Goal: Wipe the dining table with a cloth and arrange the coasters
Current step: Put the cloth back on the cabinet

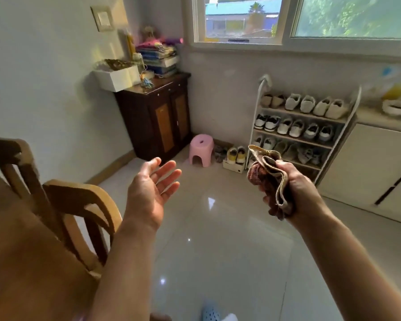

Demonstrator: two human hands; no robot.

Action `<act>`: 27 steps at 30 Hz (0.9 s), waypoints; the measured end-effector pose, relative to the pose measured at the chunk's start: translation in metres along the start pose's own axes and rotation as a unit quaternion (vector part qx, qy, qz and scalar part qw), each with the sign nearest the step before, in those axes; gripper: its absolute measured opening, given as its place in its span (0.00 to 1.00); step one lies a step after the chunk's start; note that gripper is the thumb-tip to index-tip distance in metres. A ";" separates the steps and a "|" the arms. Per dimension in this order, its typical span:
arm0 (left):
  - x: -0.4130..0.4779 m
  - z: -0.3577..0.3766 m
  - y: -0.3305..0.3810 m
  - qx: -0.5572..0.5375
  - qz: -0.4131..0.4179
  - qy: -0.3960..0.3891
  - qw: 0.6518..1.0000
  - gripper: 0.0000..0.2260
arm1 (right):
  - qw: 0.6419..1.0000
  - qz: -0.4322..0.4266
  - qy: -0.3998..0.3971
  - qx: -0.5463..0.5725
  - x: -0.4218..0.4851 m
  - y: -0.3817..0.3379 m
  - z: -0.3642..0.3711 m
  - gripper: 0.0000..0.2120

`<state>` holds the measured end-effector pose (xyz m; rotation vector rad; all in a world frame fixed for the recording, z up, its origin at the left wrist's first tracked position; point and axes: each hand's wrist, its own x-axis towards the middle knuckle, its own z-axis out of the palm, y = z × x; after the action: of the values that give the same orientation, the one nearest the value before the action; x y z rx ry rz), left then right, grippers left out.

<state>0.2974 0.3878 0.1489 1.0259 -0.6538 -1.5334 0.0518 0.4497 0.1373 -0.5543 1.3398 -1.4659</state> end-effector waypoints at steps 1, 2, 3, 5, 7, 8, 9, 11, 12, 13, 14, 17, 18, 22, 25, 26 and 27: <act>0.013 0.002 0.003 -0.004 0.005 0.010 1.000 0.15 | 1.000 0.008 -0.004 -0.001 0.018 -0.002 0.006 0.19; 0.041 0.005 0.008 -0.012 0.014 0.019 1.000 0.14 | 1.000 0.017 -0.024 -0.003 0.050 -0.007 0.022 0.19; 0.059 0.007 0.012 -0.016 0.018 0.028 0.999 0.13 | 0.999 0.021 -0.031 -0.005 0.071 -0.009 0.031 0.19; 0.104 0.012 0.024 -0.036 0.028 0.042 0.998 0.11 | 0.999 0.021 -0.049 -0.005 0.120 -0.018 0.061 0.17; 0.155 0.019 0.041 -0.052 0.029 0.056 0.997 0.09 | 0.998 0.029 -0.059 -0.016 0.168 -0.032 0.097 0.16; 0.179 0.024 0.049 -0.060 0.028 0.064 0.996 0.08 | 0.997 0.032 -0.063 -0.028 0.190 -0.040 0.115 0.15; 0.200 0.028 0.056 -0.062 0.030 0.075 0.995 0.08 | 0.996 0.038 -0.070 -0.035 0.209 -0.046 0.131 0.15; 0.243 0.038 0.070 -0.063 0.040 0.084 0.994 0.08 | 0.994 0.042 -0.097 -0.025 0.248 -0.059 0.161 0.13; 0.262 0.042 0.076 -0.065 0.044 0.085 0.993 0.08 | 0.993 0.042 -0.111 -0.012 0.266 -0.066 0.175 0.12; 0.281 0.045 0.081 -0.061 0.048 0.090 0.993 0.08 | 0.992 0.044 -0.119 -0.005 0.285 -0.070 0.186 0.12; 0.298 0.048 0.085 -0.055 0.051 0.096 0.993 0.07 | 0.991 0.048 -0.124 -0.007 0.302 -0.074 0.196 0.11; 0.347 0.048 0.098 -0.047 0.066 0.119 0.990 0.07 | 0.990 0.052 -0.129 -0.011 0.352 -0.080 0.225 0.12; 0.365 0.047 0.103 -0.050 0.071 0.131 0.988 0.07 | 0.989 0.056 -0.137 -0.010 0.373 -0.081 0.237 0.12; 0.429 0.043 0.113 -0.078 0.070 0.161 0.981 0.07 | 0.979 0.092 -0.183 -0.009 0.448 -0.080 0.276 0.13; 0.485 0.047 0.120 -0.100 0.066 0.172 0.978 0.07 | 0.977 0.088 -0.191 -0.017 0.506 -0.087 0.305 0.12; 0.504 0.051 0.123 -0.108 0.066 0.178 0.976 0.07 | 0.977 0.085 -0.194 -0.026 0.526 -0.090 0.315 0.12; 0.528 0.056 0.127 -0.117 0.066 0.183 0.974 0.06 | 0.976 0.081 -0.198 -0.035 0.550 -0.095 0.326 0.13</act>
<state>0.3108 -0.1576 0.1476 1.0273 -0.2693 -1.2274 0.0940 -0.1952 0.1527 -0.7232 1.0950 -1.1075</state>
